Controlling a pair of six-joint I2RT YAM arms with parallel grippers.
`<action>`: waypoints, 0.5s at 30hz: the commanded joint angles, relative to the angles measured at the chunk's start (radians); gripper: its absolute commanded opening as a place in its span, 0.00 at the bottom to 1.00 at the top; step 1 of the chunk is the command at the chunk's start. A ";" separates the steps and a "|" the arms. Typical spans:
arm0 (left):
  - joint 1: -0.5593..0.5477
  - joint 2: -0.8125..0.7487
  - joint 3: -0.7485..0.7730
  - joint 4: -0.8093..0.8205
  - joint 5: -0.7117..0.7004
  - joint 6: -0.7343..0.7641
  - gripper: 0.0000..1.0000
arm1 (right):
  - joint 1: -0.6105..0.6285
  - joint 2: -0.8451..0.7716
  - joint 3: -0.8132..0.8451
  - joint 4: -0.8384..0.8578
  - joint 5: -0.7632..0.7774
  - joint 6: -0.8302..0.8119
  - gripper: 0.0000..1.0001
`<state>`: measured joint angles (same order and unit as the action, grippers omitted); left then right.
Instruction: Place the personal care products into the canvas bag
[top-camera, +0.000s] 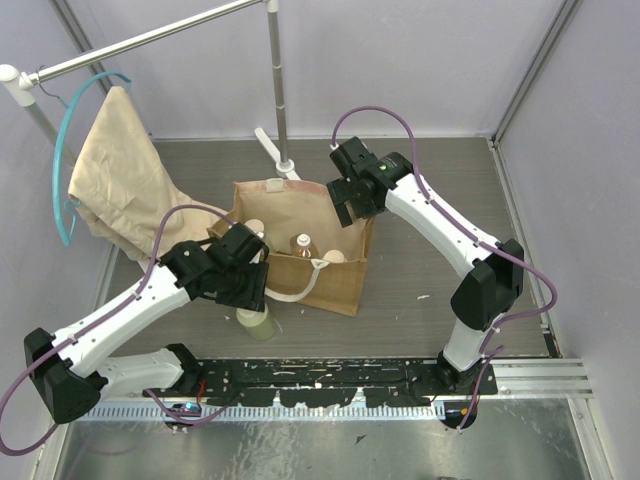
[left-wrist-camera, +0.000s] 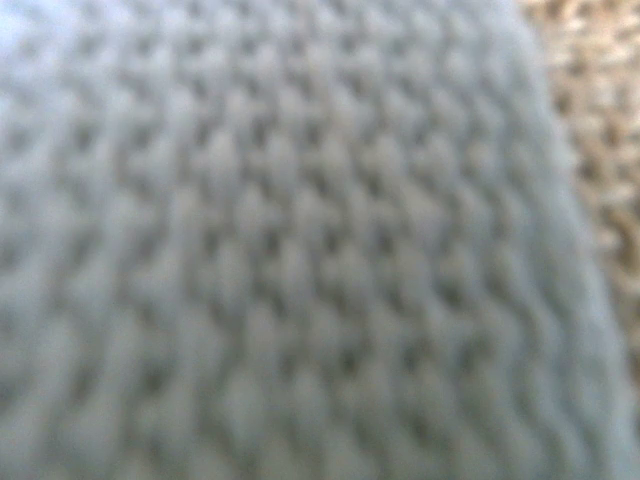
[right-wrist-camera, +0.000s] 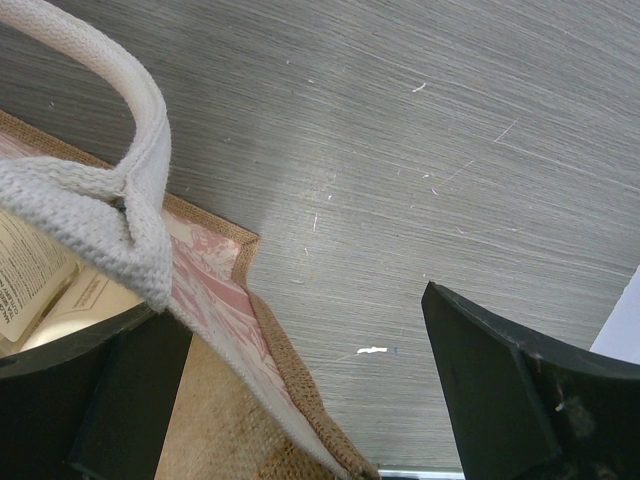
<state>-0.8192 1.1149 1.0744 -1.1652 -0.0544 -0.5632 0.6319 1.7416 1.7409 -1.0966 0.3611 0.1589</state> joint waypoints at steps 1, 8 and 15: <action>-0.007 -0.023 0.132 -0.090 -0.013 0.051 0.16 | -0.004 0.000 0.015 0.013 0.010 -0.018 1.00; -0.006 -0.041 0.188 -0.130 -0.029 0.053 0.15 | -0.004 0.011 0.027 0.013 0.003 -0.028 1.00; -0.006 -0.063 0.061 -0.069 -0.046 0.029 0.15 | -0.004 0.002 0.012 0.012 0.003 -0.027 1.00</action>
<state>-0.8211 1.0763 1.1835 -1.2774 -0.0868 -0.5251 0.6319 1.7611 1.7409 -1.0966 0.3550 0.1417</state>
